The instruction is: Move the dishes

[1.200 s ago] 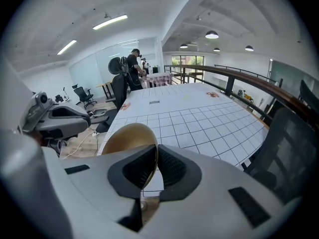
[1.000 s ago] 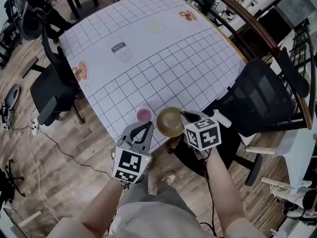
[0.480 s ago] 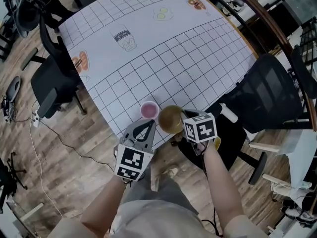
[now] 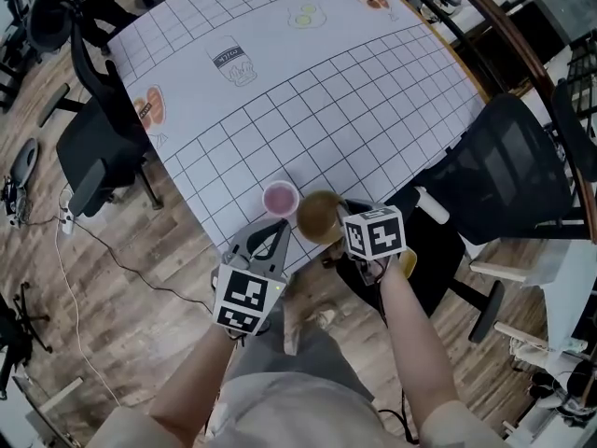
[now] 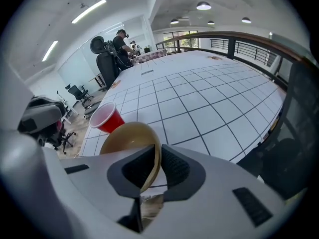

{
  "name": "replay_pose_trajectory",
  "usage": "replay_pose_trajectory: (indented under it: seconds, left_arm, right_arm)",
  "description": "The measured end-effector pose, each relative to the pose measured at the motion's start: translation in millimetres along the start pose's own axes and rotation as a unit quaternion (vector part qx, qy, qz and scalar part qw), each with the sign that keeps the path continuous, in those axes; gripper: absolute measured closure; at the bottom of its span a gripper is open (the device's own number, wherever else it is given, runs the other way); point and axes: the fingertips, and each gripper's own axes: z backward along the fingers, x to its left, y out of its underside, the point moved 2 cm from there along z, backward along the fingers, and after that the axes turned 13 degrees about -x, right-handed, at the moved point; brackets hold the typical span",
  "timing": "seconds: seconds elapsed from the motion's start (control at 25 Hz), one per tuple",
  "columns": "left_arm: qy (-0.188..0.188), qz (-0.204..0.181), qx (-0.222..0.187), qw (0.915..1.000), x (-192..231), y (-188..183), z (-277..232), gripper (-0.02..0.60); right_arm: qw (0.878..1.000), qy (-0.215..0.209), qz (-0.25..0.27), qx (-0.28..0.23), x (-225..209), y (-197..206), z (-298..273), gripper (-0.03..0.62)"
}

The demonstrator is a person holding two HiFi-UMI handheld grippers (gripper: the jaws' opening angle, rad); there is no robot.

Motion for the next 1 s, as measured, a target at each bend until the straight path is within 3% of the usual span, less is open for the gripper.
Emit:
replay_pose_trajectory:
  seconds: [0.24, 0.6, 0.88, 1.0]
  left_arm:
    - [-0.002, -0.012, -0.005, 0.9999, -8, -19, 10, 0.568]
    - [0.003, -0.057, -0.075, 0.9955, -22, -103, 20, 0.568]
    - [0.029, -0.096, -0.148, 0.9838, -56, -193, 39, 0.568]
    - [0.047, -0.092, -0.18, 0.9782, -85, -236, 52, 0.568]
  right_arm:
    - [0.999, 0.0, -0.009, -0.034, 2, -11, 16, 0.557]
    - [0.992, 0.02, 0.038, -0.12, 7, -68, 85, 0.546]
    - [0.973, 0.028, 0.045, -0.224, 23, -117, 189, 0.548]
    - [0.962, 0.037, 0.057, -0.266, 31, -134, 241, 0.548]
